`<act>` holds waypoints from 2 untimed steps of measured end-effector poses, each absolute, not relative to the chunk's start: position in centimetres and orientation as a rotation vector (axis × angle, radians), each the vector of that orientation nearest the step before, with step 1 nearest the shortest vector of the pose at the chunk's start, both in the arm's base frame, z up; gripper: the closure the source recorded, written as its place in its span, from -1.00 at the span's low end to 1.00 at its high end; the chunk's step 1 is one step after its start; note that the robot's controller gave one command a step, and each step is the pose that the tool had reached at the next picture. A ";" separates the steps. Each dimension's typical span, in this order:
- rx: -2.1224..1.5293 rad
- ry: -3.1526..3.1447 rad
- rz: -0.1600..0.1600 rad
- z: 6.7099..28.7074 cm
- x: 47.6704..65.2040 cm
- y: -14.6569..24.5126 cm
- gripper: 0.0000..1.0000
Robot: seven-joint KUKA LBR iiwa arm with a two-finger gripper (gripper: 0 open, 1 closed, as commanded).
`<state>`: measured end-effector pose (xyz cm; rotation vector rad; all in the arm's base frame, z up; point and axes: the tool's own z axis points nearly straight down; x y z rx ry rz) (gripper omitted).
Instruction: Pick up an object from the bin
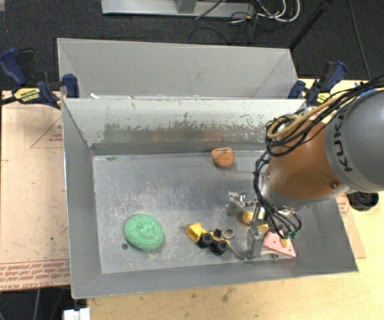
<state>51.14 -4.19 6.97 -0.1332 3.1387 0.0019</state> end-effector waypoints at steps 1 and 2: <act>-0.133 3.139 0.002 7.0 51.1 -4.2 -1.00; -0.044 3.140 0.002 7.0 50.8 -4.0 -1.00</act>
Offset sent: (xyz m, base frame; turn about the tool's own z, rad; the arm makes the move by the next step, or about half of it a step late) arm -0.0113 0.0077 0.0003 0.1632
